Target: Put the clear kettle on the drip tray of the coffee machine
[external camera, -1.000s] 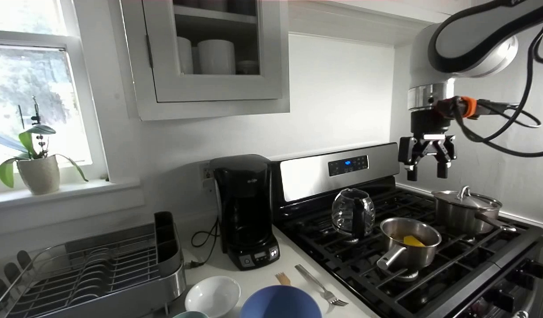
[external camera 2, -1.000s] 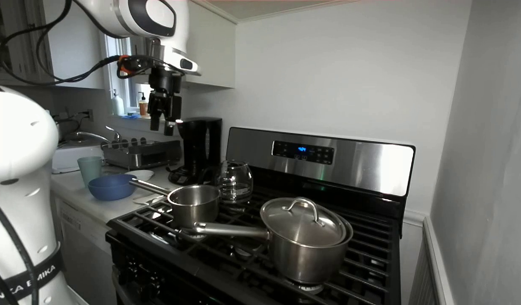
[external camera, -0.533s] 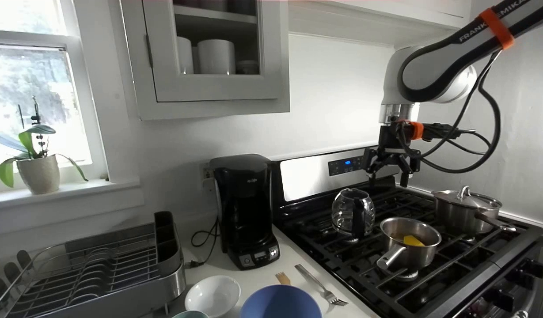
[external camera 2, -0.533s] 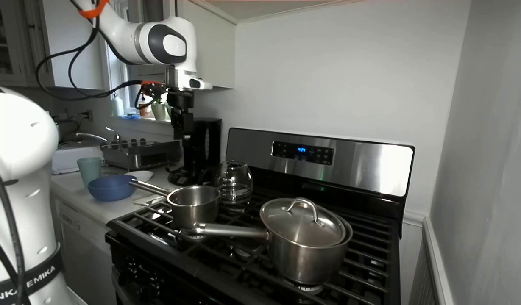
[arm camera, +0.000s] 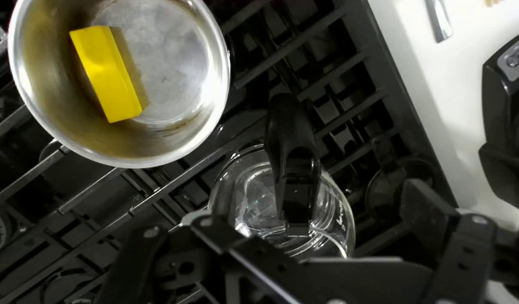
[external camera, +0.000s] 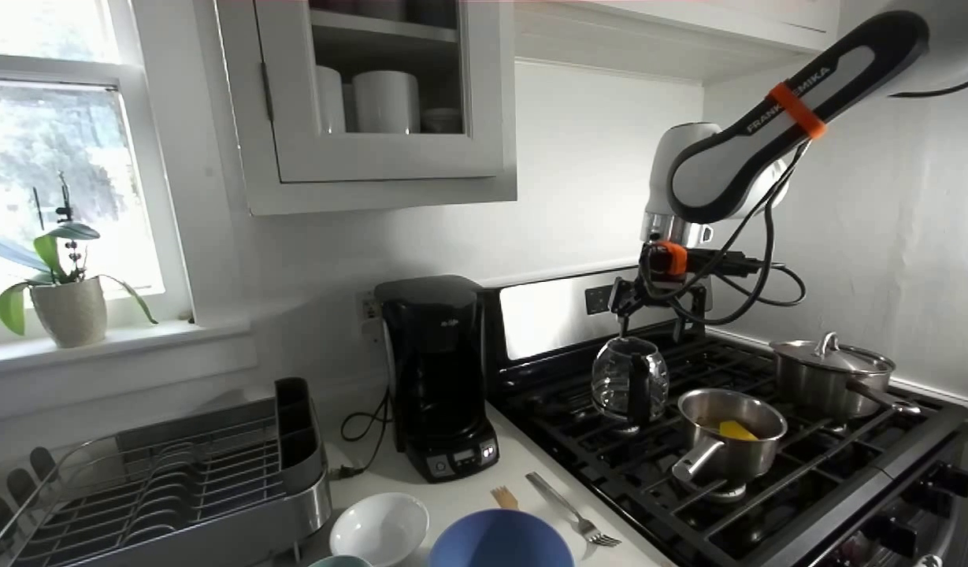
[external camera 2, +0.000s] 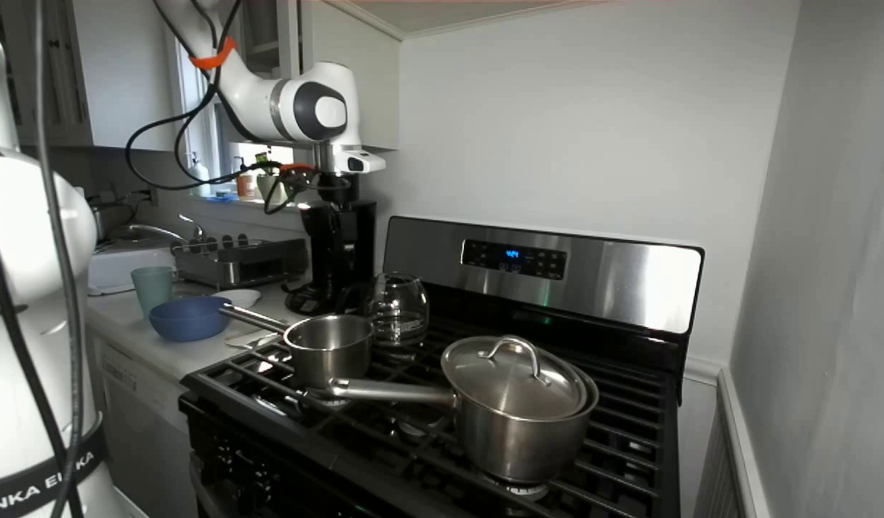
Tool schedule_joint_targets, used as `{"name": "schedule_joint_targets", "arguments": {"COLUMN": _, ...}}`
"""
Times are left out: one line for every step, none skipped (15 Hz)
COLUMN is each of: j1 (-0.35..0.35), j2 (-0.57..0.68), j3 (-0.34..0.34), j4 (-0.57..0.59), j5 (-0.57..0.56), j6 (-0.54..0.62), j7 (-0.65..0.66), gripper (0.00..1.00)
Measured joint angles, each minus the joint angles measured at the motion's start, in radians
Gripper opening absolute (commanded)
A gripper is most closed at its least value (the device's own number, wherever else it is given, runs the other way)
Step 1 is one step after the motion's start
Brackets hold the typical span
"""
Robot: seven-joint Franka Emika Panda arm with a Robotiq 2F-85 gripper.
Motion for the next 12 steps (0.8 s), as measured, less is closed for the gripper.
{"name": "schedule_joint_targets", "arguments": {"j1": 0.0, "j2": 0.021, "j3": -0.005, "j4": 0.01, "j5": -0.02, "j6": 0.0, "j7": 0.021, "gripper": 1.0}}
{"name": "schedule_joint_targets", "arguments": {"j1": 0.0, "j2": 0.039, "j3": -0.011, "j4": 0.019, "j5": -0.043, "j6": 0.0, "j7": 0.04, "gripper": 1.0}}
{"name": "schedule_joint_targets", "arguments": {"j1": 0.0, "j2": 0.055, "j3": -0.017, "j4": 0.025, "j5": -0.058, "j6": 0.0, "j7": 0.052, "gripper": 1.0}}
{"name": "schedule_joint_targets", "arguments": {"j1": 0.0, "j2": 0.066, "j3": -0.02, "j4": 0.03, "j5": -0.063, "j6": 0.001, "j7": 0.056, "gripper": 1.0}}
{"name": "schedule_joint_targets", "arguments": {"j1": 0.0, "j2": 0.073, "j3": -0.022, "j4": 0.034, "j5": -0.065, "j6": 0.001, "j7": 0.057, "gripper": 1.0}}
{"name": "schedule_joint_targets", "arguments": {"j1": 0.0, "j2": 0.075, "j3": -0.022, "j4": 0.036, "j5": -0.066, "j6": 0.001, "j7": 0.058, "gripper": 1.0}}
{"name": "schedule_joint_targets", "arguments": {"j1": 0.001, "j2": 0.075, "j3": -0.022, "j4": 0.037, "j5": -0.066, "j6": 0.001, "j7": 0.059, "gripper": 1.0}}
{"name": "schedule_joint_targets", "arguments": {"j1": 0.001, "j2": 0.075, "j3": -0.022, "j4": 0.038, "j5": -0.066, "j6": 0.001, "j7": 0.06, "gripper": 1.0}}
{"name": "schedule_joint_targets", "arguments": {"j1": 0.001, "j2": 0.075, "j3": -0.022, "j4": 0.038, "j5": -0.067, "j6": 0.001, "j7": 0.06, "gripper": 1.0}}
{"name": "schedule_joint_targets", "arguments": {"j1": 0.005, "j2": 0.075, "j3": -0.026, "j4": 0.038, "j5": -0.067, "j6": 0.001, "j7": 0.06, "gripper": 1.0}}
{"name": "schedule_joint_targets", "arguments": {"j1": 0.012, "j2": 0.076, "j3": -0.033, "j4": 0.038, "j5": -0.062, "j6": 0.001, "j7": 0.053, "gripper": 1.0}}
{"name": "schedule_joint_targets", "arguments": {"j1": 0.018, "j2": 0.078, "j3": -0.038, "j4": 0.038, "j5": -0.059, "j6": 0.002, "j7": 0.047, "gripper": 1.0}}
